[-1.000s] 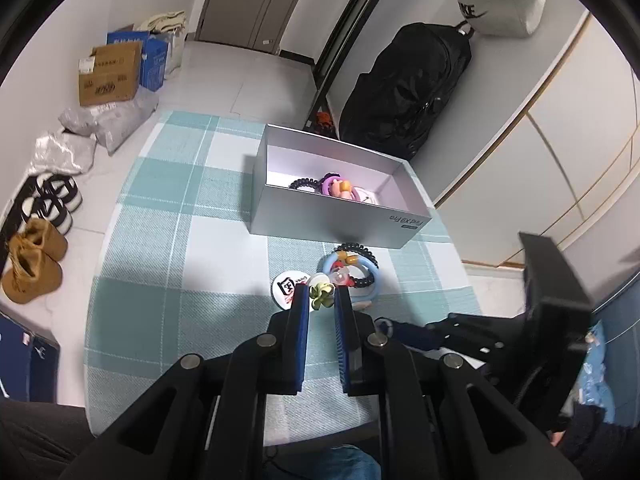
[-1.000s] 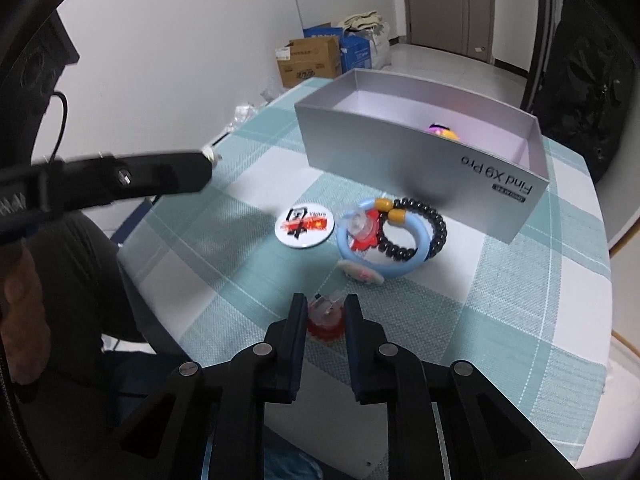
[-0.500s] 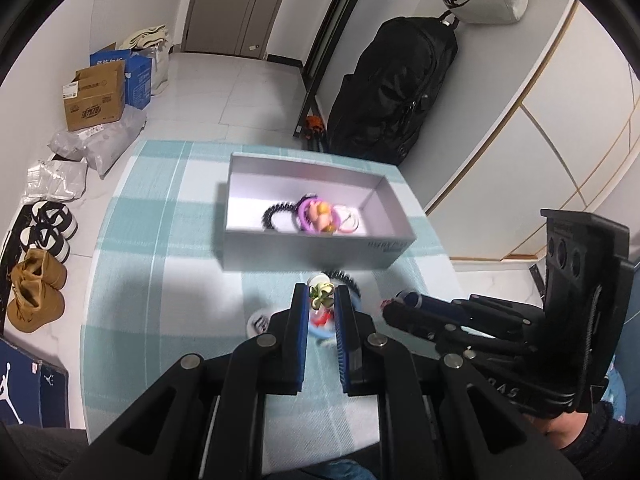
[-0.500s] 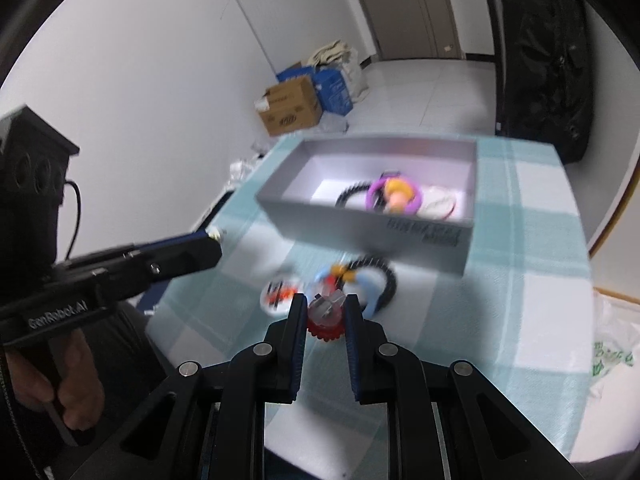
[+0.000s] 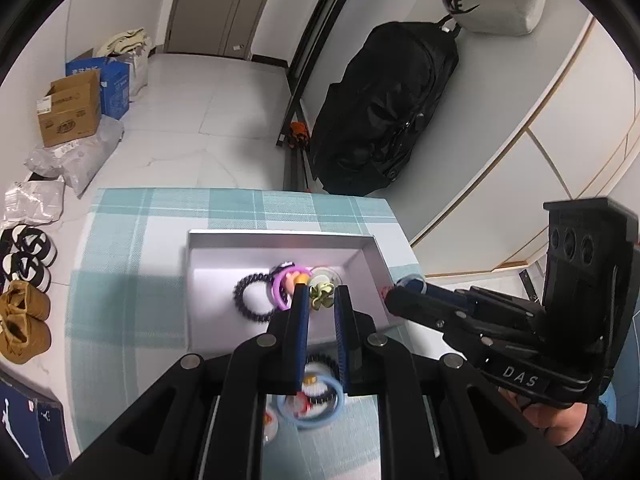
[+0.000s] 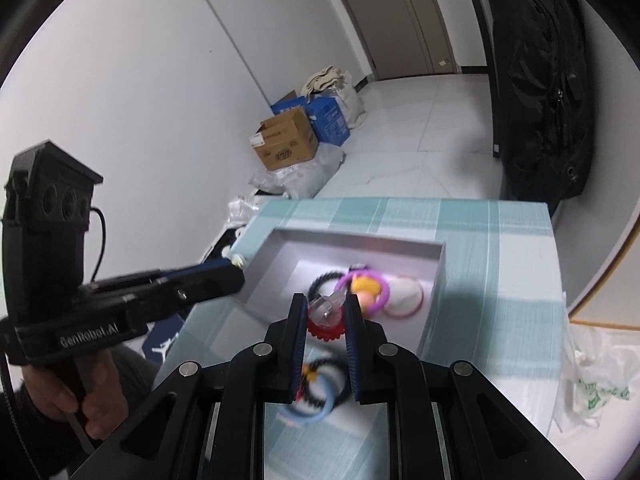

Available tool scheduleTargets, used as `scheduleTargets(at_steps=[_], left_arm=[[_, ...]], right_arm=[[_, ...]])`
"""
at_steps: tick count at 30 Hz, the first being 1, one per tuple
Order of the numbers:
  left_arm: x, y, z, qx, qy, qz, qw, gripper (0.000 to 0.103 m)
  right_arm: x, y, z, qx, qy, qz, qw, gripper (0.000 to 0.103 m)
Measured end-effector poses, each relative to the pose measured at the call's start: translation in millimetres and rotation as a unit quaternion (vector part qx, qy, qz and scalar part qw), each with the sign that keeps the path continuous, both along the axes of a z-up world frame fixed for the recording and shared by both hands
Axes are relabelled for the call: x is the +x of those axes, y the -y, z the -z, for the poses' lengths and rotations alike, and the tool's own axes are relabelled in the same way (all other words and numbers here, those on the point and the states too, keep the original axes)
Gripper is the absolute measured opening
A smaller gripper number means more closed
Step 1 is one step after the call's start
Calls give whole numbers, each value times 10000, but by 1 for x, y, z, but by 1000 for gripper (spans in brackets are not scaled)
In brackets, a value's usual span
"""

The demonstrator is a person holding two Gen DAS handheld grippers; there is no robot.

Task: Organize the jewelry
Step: 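Carry the yellow charm and red trinket into the grey box and open both grippers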

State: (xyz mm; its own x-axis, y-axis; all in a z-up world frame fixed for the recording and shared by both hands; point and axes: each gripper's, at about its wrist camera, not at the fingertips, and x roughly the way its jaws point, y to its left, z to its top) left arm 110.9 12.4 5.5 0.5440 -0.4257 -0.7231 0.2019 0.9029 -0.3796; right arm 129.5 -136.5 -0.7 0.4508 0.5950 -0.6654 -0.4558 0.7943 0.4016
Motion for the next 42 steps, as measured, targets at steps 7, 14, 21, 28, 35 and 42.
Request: scheduleTargets(at_steps=[7, 14, 21, 28, 35, 42], left_arm=[[32, 2, 26, -2, -331, 146, 9993, 8], [43, 4, 39, -69, -571, 216, 9981, 8], [45, 7, 41, -19, -560, 321, 9979, 8], [49, 10, 43, 2, -577, 353, 9977, 8], [53, 1, 49, -167, -864, 138, 9960, 10], [41, 0, 37, -129, -606, 77, 9980, 43]], right_arm=[[36, 2, 17, 126, -241, 79, 9996, 17], [51, 1, 32, 195, -332, 89, 9992, 17], [55, 1, 37, 166, -356, 109, 9992, 17], [57, -2, 40, 9, -390, 173, 9991, 20], [56, -1, 39, -51, -335, 206, 9992, 39], [36, 11, 17, 210, 157, 297, 9992, 63]])
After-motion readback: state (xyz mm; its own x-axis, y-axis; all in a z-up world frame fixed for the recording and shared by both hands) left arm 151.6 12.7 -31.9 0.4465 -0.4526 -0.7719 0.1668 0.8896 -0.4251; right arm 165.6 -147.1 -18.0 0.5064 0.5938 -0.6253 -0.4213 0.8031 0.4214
